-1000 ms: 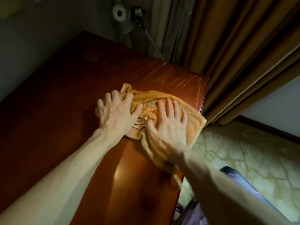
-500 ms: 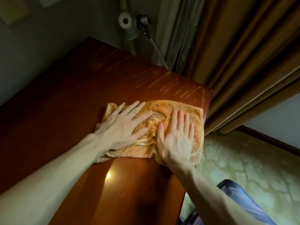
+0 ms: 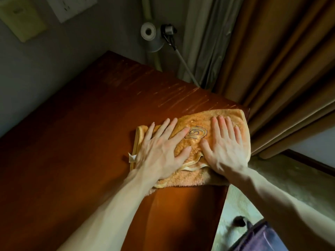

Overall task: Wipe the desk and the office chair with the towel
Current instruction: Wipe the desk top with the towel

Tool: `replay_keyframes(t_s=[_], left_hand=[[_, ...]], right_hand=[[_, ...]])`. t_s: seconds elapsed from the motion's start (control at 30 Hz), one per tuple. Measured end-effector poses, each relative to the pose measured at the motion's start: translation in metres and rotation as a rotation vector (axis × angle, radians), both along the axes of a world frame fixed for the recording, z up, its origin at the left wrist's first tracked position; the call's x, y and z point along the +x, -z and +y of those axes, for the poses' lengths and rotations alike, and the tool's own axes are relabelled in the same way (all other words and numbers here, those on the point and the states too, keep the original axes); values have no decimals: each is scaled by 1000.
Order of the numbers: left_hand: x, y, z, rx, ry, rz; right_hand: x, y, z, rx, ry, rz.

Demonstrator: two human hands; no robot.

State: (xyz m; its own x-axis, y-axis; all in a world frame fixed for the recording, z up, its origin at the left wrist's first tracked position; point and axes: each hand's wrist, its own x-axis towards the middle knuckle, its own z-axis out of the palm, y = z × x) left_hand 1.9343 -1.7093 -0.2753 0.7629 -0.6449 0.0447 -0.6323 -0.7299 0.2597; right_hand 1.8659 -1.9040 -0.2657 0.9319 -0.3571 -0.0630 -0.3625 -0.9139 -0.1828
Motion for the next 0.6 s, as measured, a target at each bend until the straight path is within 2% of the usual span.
replay_keyframes(t_s=[0.13,0.27,0.6], left_hand=[[8,3,10,2,0,-21],[33,0,40,85,-78,-39],[112,-11,151,178,-295,-24]], right_hand=[[20,4,-1,-11,-109,7],[48,4,14,-20,-211,-3],[172,5,123,-14,-412,-71]])
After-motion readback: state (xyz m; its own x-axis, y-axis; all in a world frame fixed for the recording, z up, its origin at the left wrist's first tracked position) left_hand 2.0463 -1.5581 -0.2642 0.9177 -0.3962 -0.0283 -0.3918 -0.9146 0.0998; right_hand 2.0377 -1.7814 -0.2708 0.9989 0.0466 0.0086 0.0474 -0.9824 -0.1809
